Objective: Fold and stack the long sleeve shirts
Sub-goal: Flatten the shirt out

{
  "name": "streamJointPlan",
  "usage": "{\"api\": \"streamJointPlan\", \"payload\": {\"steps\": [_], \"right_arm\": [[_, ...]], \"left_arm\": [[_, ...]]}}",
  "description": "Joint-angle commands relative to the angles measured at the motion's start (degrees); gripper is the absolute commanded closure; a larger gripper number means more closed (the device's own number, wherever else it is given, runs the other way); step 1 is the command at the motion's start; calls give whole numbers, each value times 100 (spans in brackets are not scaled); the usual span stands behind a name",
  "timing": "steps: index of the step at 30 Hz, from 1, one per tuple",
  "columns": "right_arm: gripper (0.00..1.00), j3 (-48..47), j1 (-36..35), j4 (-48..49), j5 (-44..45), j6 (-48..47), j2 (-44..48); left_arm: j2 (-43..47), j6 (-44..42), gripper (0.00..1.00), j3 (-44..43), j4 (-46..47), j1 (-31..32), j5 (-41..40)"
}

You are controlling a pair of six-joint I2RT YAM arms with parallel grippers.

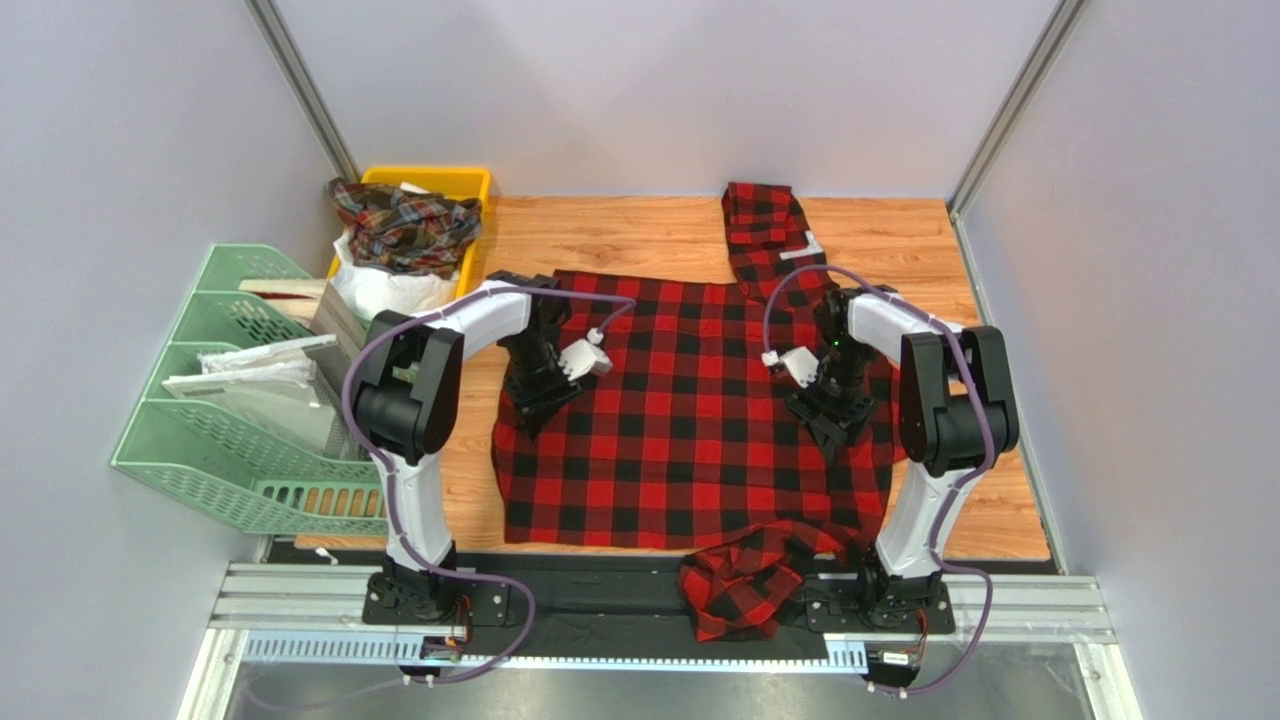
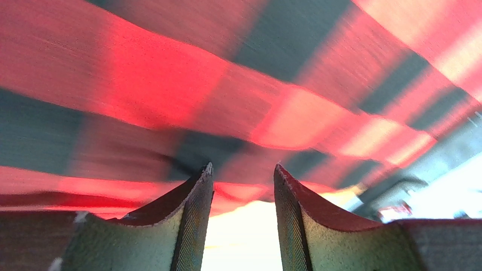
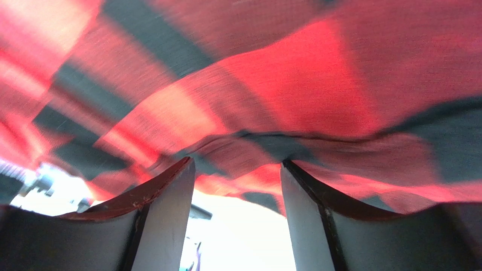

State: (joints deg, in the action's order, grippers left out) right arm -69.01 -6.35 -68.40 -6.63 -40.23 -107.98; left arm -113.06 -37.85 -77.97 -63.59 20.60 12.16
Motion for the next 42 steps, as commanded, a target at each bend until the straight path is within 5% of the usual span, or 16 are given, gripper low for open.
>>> {"api": "streamJointPlan", "payload": {"steps": [1,6,9,10,14,15,18,21,28,42], "right_arm": [[35,-251,98,-841,-847,-451,523],[26,-2408,573,-1246,-2121,-171,279],[20,-3648,1021,-974,-2465,407,-195],[8,-3881,1117,-843,-2483,584,-310],[2,-4620,1206,454,-2265,1499,-924],[2,-4804,1206,668,-2229,1761,-1022],[5,-5217,1206,1091,-2027,2219,-1626],[14,-5631,1215,1329,-1877,2501,-2180],[25,-5693,1215,2277,-1482,3003,-2806],[30,-6009,1171,2876,-1305,3275,-3457]], "left_arm": [[712,-249,49,-67,-575,-64,827],[1382,169,34,-1332,-166,-626,2394],[1690,864,8,-1852,1062,-943,2826],[1699,988,1,-1983,1364,-987,2870],[1086,1674,1,-2335,2683,-979,2451],[475,1675,1,-3180,2494,-979,2057],[-1088,1516,5,-5376,852,-1224,2499],[-1876,1570,12,-6316,321,-1287,2284],[-2229,1342,22,-5817,919,-1295,1377],[-3108,955,24,-6300,944,-1269,603]]}}
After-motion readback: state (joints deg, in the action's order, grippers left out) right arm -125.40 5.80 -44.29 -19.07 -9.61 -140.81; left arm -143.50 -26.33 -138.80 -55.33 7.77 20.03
